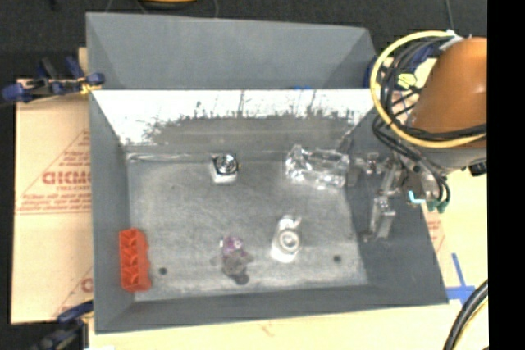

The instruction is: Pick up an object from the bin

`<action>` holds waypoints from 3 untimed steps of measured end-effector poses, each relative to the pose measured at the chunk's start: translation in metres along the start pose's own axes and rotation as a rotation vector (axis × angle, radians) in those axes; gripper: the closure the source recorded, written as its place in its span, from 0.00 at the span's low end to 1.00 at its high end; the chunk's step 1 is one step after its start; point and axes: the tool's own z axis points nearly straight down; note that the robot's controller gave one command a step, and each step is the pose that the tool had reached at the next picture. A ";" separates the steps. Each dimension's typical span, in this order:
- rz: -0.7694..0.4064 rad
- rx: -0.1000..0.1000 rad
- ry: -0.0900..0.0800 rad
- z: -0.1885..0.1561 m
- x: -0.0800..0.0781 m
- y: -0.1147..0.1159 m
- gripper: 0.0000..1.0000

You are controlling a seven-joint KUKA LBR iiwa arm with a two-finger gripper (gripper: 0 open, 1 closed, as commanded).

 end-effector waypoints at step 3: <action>-0.590 0.000 -0.007 0.115 -0.011 0.121 0.00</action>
Offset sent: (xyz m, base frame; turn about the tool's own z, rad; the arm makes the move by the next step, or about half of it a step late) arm -0.0010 0.0779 -0.1660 -0.4795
